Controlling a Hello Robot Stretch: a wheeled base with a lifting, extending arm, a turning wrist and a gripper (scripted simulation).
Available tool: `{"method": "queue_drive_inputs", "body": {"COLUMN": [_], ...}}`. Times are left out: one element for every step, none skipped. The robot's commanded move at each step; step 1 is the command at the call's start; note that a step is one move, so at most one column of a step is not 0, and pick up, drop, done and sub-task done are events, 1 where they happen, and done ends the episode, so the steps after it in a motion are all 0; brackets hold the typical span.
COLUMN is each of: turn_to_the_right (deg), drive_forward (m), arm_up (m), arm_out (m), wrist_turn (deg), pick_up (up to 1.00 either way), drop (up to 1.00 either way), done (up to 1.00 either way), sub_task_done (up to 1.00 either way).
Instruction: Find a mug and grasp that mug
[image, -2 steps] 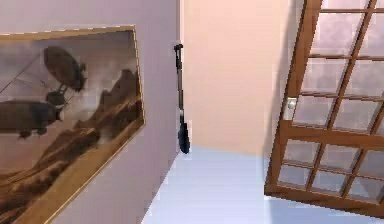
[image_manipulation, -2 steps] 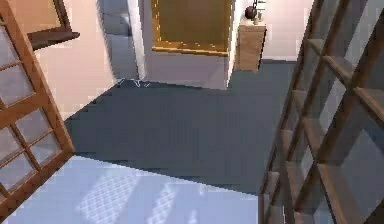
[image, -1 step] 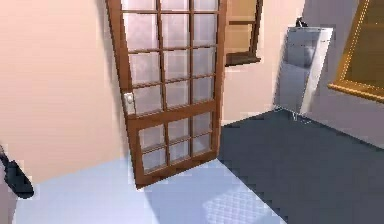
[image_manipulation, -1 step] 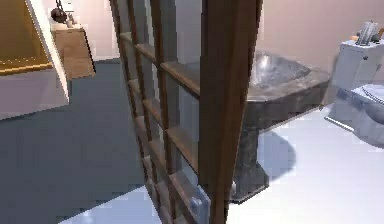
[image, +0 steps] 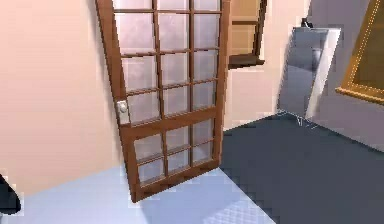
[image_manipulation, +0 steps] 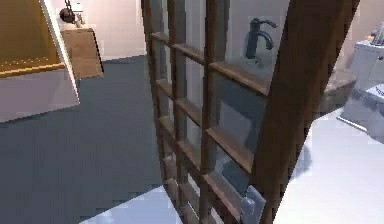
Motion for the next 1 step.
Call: {"method": "queue_drive_inputs", "body": {"turn_to_the_right": [45.0], "drive_forward": [0.00], "arm_up": [0.00], "arm_out": [0.00], "wrist_turn": [0.0], "pick_up": [0.00], "drop": [0.00], "done": [0.00], "sub_task_done": [0.00]}}
